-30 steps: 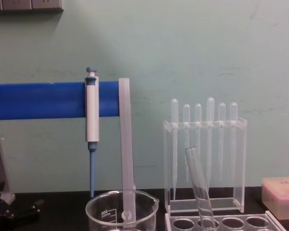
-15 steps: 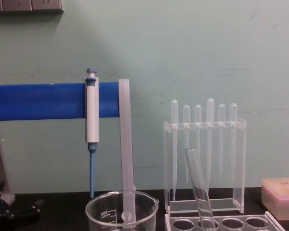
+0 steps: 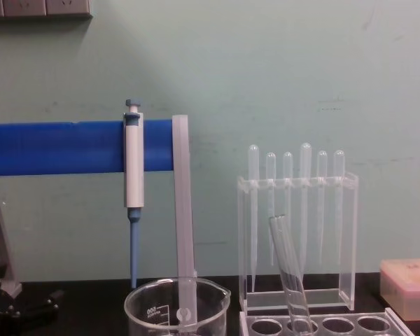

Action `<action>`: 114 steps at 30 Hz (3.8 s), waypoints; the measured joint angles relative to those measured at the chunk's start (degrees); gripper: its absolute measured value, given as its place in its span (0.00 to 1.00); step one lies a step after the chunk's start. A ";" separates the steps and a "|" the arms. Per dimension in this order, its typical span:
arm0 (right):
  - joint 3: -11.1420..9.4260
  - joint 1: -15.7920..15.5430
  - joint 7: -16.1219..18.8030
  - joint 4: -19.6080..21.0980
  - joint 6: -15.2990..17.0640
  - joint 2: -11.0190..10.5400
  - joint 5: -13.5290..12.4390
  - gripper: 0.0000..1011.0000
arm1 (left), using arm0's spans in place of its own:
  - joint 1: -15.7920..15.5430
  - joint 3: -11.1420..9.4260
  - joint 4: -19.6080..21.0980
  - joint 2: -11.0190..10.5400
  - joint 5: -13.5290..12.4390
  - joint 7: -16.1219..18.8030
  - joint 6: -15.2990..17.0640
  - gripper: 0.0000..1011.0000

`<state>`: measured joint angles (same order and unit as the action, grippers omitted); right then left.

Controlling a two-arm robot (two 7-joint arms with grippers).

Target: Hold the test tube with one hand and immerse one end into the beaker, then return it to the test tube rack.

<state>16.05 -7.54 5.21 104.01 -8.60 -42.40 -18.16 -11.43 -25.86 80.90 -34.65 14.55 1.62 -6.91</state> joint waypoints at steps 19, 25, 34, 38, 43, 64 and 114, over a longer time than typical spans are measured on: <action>4.72 9.40 9.36 -0.43 10.72 6.78 -2.41 0.99 | 0.00 0.00 0.00 0.00 0.00 0.00 0.00 0.99; 6.33 13.19 11.53 -2.02 14.44 9.34 -2.07 0.99 | 0.00 0.00 0.00 0.00 0.00 0.00 0.00 0.99; 8.02 17.69 14.35 -4.48 19.92 11.85 -1.16 0.99 | 0.00 0.00 0.00 0.00 0.00 0.00 0.00 0.99; 8.42 19.95 15.94 -5.73 22.94 13.12 -1.18 0.99 | 0.00 0.00 0.00 0.00 0.00 0.00 0.00 0.99; 8.68 22.10 17.31 -6.93 26.16 14.49 -2.18 0.99 | 0.00 0.00 0.00 0.00 0.00 0.00 0.00 0.99; 9.87 25.80 16.92 -10.03 29.93 16.74 -2.89 0.76 | 0.00 0.00 0.00 0.00 0.00 0.00 0.00 0.99; 2.93 20.10 14.22 1.55 24.21 14.17 -9.84 0.23 | 0.00 0.00 0.00 0.00 0.00 0.00 0.00 0.99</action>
<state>18.97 12.56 19.43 105.56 15.61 -28.23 -28.00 -11.43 -25.86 80.90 -34.64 14.55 1.62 -6.91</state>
